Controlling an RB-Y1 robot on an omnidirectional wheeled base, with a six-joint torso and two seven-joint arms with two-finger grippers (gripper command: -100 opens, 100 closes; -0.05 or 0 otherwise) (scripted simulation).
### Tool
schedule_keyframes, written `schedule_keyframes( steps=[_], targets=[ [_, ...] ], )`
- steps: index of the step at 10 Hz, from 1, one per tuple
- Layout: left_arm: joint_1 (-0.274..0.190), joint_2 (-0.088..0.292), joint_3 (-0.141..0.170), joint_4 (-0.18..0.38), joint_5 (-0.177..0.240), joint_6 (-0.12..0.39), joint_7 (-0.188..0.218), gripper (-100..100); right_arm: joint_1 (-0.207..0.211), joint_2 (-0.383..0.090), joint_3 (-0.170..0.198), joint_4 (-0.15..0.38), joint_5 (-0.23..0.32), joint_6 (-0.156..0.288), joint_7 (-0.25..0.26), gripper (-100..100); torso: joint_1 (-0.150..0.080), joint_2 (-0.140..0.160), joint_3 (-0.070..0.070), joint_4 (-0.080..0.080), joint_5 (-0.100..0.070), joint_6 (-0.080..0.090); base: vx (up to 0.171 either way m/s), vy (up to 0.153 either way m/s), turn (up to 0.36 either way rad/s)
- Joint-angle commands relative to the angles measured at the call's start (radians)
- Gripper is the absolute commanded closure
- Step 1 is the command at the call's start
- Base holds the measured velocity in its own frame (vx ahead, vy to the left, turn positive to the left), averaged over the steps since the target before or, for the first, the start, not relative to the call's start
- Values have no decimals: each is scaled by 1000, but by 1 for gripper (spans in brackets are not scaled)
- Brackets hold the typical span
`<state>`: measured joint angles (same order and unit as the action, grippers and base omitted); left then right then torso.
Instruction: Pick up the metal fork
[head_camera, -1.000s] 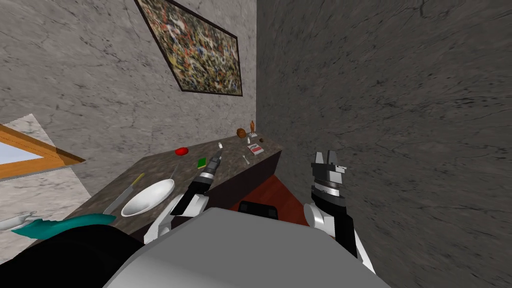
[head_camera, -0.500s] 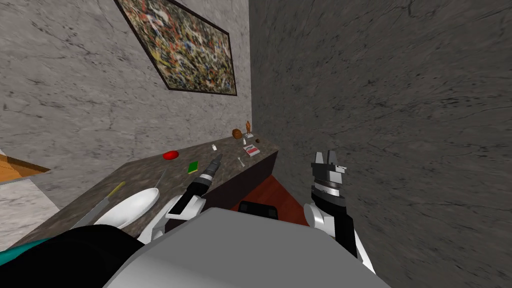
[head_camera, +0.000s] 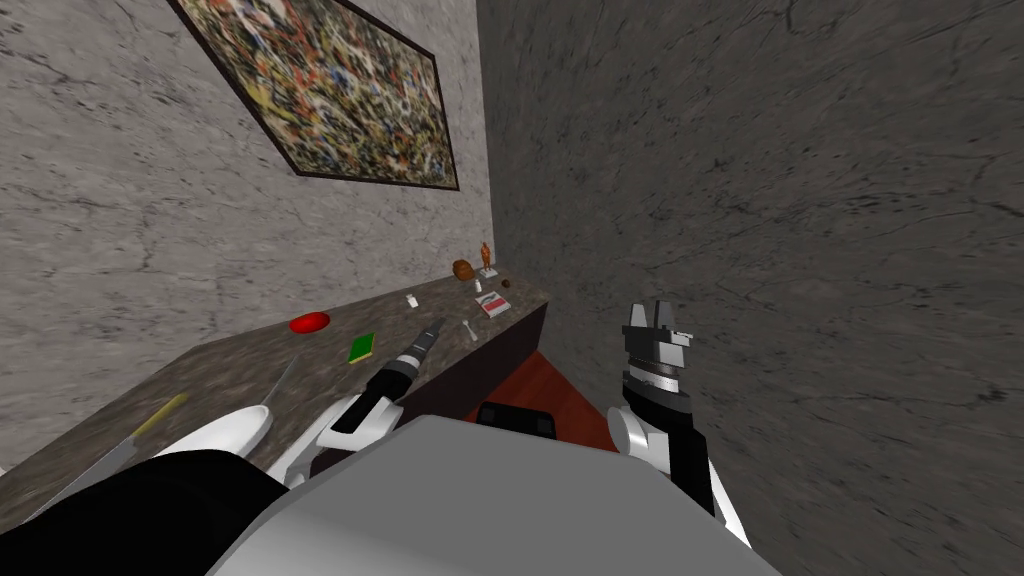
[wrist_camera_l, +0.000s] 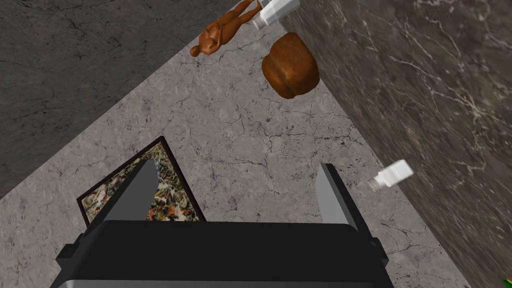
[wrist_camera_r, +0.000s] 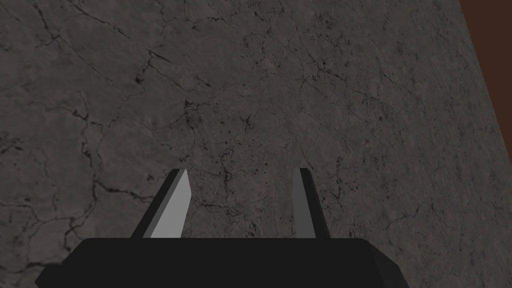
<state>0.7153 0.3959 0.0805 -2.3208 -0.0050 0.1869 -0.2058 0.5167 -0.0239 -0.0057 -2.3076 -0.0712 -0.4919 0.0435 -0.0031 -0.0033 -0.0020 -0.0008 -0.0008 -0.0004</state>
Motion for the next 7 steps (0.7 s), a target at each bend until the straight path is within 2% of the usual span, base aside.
schedule_keyframes(
  steps=[1,2,4,5,6,7],
  targets=[
    [10,26,3,3,-1,50,-4,-100,0,0,0,0,0,0,0,0,0,0,0,0,0,0,58,-49,-111],
    [10,26,3,3,-1,58,-4,-100,0,0,0,0,0,0,0,0,-1,0,0,0,0,0,45,-31,-50],
    [38,73,8,8,-4,127,-12,-100,0,0,0,0,0,0,0,0,0,0,0,0,0,0,80,-40,-149],
    [38,73,8,8,-4,144,-12,-100,0,0,0,0,0,0,0,0,0,-1,-1,0,0,0,79,-24,-48],
    [52,96,10,11,-5,179,-16,-100,0,0,0,0,0,0,0,0,1,-1,-1,0,0,0,76,-50,-103],
    [52,96,10,11,-5,187,-16,-100,0,0,0,0,0,0,0,0,-1,-1,0,0,0,0,56,-37,-49]
  ],
)
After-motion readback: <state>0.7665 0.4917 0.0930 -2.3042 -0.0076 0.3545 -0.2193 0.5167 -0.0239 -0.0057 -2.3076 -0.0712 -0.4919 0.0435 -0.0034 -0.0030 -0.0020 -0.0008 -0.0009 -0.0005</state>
